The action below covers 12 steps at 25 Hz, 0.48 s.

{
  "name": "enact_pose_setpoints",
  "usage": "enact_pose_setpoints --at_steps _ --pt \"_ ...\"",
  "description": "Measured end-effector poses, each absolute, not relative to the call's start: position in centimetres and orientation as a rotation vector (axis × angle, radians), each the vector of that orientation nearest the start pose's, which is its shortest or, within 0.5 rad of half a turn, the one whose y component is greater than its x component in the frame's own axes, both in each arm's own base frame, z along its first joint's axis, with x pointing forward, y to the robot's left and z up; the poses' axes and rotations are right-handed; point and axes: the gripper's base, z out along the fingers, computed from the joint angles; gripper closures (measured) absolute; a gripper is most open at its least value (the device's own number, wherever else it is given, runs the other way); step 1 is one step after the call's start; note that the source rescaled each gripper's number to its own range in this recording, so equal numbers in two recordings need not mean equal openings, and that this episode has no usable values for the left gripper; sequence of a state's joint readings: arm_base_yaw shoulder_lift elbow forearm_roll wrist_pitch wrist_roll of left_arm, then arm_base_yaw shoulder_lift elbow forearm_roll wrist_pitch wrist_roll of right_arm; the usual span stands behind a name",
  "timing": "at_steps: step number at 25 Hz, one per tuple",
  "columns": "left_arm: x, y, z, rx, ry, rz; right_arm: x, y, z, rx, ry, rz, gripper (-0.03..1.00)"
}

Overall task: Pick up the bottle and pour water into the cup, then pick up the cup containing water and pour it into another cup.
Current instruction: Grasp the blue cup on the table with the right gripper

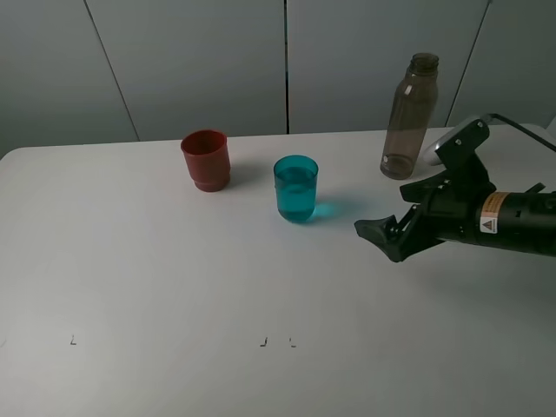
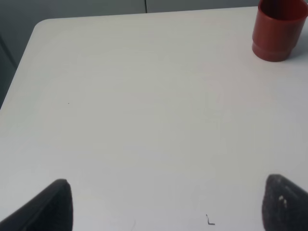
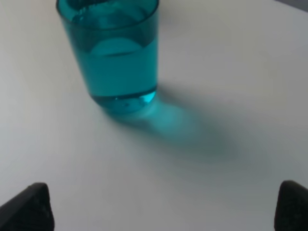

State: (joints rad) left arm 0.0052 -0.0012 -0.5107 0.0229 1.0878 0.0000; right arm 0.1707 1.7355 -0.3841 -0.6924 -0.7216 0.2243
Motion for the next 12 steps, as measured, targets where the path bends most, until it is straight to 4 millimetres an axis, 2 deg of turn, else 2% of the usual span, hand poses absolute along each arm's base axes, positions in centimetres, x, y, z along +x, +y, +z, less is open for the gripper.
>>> enact_pose_setpoints --at_steps 12 --pt "-0.7 0.2 27.8 -0.007 2.059 0.031 26.9 11.1 9.2 -0.840 2.009 0.457 -0.03"
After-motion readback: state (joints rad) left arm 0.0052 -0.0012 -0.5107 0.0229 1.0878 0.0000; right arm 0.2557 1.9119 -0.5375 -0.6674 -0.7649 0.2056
